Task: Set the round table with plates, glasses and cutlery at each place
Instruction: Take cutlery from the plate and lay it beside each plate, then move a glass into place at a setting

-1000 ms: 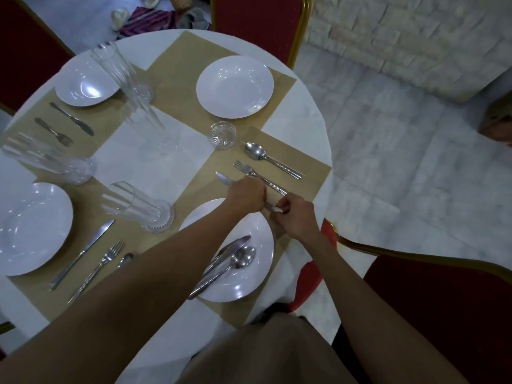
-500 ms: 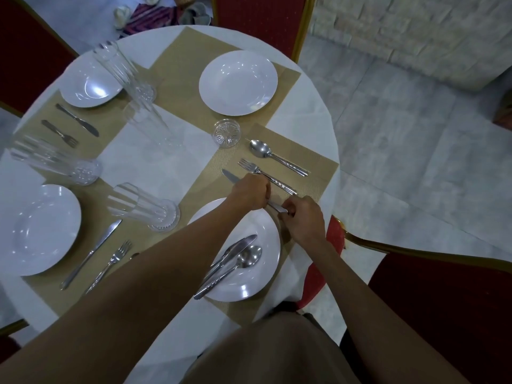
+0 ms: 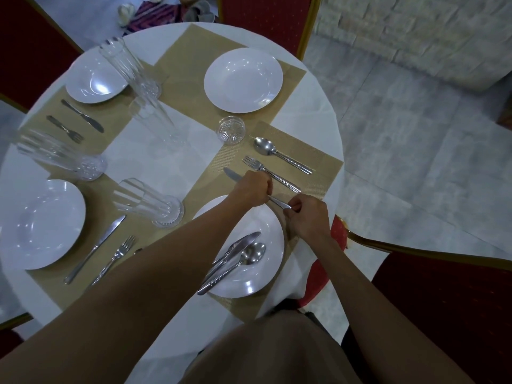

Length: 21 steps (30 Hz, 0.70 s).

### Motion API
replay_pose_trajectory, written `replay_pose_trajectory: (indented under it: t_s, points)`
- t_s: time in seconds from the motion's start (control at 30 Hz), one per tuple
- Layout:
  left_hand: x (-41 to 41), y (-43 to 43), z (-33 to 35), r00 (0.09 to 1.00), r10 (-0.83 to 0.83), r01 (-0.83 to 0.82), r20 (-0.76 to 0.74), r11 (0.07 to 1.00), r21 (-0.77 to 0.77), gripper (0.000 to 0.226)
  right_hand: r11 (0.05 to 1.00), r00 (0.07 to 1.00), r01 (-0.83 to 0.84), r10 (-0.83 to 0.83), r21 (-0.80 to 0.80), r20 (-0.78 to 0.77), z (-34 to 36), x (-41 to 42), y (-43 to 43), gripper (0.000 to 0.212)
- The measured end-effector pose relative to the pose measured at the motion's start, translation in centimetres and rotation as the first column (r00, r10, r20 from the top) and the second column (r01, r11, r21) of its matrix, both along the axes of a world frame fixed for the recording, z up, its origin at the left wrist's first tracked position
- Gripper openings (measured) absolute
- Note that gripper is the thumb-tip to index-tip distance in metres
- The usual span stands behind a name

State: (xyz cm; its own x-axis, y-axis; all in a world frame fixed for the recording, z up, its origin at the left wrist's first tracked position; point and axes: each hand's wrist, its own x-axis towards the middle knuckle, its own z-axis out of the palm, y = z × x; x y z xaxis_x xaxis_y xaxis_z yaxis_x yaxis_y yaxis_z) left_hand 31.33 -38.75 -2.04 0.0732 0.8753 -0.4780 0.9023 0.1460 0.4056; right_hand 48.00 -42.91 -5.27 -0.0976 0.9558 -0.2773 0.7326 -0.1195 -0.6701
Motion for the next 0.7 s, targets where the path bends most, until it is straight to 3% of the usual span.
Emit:
replay_pose_trajectory:
  t_s: [0.37, 0.7]
  points:
    - [-0.2, -0.2, 0.7, 0.997, 0.066, -0.067, 0.03, 0.997, 0.048, 0.019, 1.0, 1.0, -0.011, 0.011, -0.007, 0.025, 0.8, 0.1, 0.2, 0.019]
    - [-5.3, -0.8, 7.5, 0.925, 0.365, -0.38, 0.106, 0.888, 0.261, 0.015, 0.944, 0.971, -0.215, 0.233, 0.25, -0.046, 7.6, -6.4, 5.5, 0.02]
